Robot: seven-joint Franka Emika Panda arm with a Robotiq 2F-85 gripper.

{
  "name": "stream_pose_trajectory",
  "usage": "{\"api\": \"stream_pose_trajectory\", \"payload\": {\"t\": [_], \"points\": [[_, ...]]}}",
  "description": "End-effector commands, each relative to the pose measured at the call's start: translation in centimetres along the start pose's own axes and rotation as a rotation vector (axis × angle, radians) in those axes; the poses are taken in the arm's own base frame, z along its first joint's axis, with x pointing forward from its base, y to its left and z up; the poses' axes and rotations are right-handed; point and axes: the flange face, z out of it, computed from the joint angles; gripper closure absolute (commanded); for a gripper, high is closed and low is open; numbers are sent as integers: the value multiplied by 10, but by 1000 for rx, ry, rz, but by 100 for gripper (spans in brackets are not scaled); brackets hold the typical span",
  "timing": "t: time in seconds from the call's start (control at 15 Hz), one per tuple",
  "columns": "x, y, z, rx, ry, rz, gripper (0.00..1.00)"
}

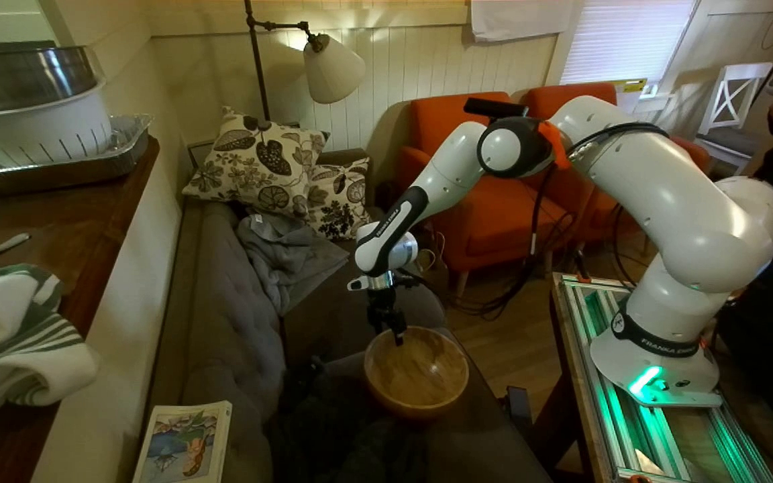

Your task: Put the bowl on the countertop

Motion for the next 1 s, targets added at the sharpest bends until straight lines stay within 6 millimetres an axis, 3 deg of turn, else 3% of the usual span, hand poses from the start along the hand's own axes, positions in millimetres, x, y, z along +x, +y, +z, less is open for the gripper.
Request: {"api": "stream_pose_trajectory", "payload": {"t": [0.0, 0.07, 0.2, 0.8, 0.93], "points": [[9, 16, 6, 10, 2, 35, 0], [10, 18, 7, -2, 1, 48, 22], [14, 22, 7, -39, -8, 85, 32], [21, 28, 5, -143, -71, 183, 96], [20, 27, 4, -180, -97, 221, 98]]}}
